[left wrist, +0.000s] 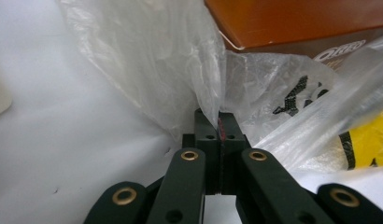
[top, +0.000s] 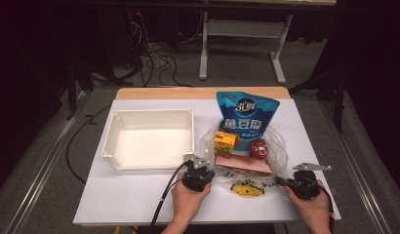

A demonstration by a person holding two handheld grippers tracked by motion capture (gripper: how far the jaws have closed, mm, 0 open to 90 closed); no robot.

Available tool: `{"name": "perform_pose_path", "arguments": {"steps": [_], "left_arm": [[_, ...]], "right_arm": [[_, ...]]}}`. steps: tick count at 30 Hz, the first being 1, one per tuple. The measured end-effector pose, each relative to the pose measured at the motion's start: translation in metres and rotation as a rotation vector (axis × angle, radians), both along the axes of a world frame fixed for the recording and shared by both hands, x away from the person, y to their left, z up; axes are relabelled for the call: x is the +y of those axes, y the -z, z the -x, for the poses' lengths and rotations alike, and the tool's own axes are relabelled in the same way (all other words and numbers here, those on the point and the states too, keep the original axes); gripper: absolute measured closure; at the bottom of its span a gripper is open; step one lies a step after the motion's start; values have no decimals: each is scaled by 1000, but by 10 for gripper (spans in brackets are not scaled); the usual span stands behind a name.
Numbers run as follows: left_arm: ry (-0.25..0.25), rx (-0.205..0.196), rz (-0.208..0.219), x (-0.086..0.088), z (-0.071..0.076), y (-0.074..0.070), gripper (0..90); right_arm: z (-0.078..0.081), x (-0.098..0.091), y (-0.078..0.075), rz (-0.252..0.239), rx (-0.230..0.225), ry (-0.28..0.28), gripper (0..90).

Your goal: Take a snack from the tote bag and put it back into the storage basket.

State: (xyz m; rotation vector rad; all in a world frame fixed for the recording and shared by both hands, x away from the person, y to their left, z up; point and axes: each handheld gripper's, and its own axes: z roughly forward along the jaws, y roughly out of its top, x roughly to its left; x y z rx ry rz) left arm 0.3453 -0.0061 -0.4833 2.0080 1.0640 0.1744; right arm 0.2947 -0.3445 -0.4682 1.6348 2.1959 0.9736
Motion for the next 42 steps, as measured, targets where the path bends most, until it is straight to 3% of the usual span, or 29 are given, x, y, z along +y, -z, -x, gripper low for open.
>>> {"name": "perform_pose_path", "arguments": {"steps": [2,4,6,8,9,11,13,15,18,19,21,22,26,29,32,34,36,40,42], "left_arm": [[5,3,12,2,-1,1,898],[8,-9,17,2,0,2,897],[8,-10,17,2,1,2,895],[8,-12,17,2,1,2,894],[9,-14,15,2,1,2,894],[9,-23,9,2,2,2,889],[10,-27,6,1,3,2,884],[9,-22,13,2,2,2,882],[8,-4,37,4,1,3,880],[8,-4,38,4,1,3,879],[8,-8,36,4,1,3,879],[8,-11,34,4,1,3,879],[34,-10,37,4,1,3,880],[34,6,47,5,0,3,886],[21,1,35,4,0,3,896],[-12,-2,28,5,0,3,898],[-41,10,42,7,0,3,899],[-87,40,65,14,0,3,899],[-86,28,48,14,2,2,898]], "right_arm": [[-1,-2,1,-35,19,19,886],[1,-2,-1,-32,-3,28,703],[9,-3,-10,-44,-56,31,559],[19,-5,-25,-84,-157,49,466],[24,-7,-32,-104,-208,64,445],[26,-6,-40,-94,-262,80,431],[22,-1,-42,-73,-278,85,421],[11,7,-41,-63,-263,81,419],[-3,18,-37,-7,-253,78,536],[-7,20,-36,-6,-244,66,598],[-12,22,-34,35,-228,57,791],[-12,21,-34,30,-236,56,892],[-13,8,-31,64,-224,146,900],[-19,-2,-17,79,-160,173,900],[-26,-7,2,63,-46,169,900],[-26,-15,4,3,-42,186,900],[-24,-17,3,36,-52,203,900],[-20,-24,3,55,-63,227,900],[-18,-28,3,61,-64,238,900]]}}
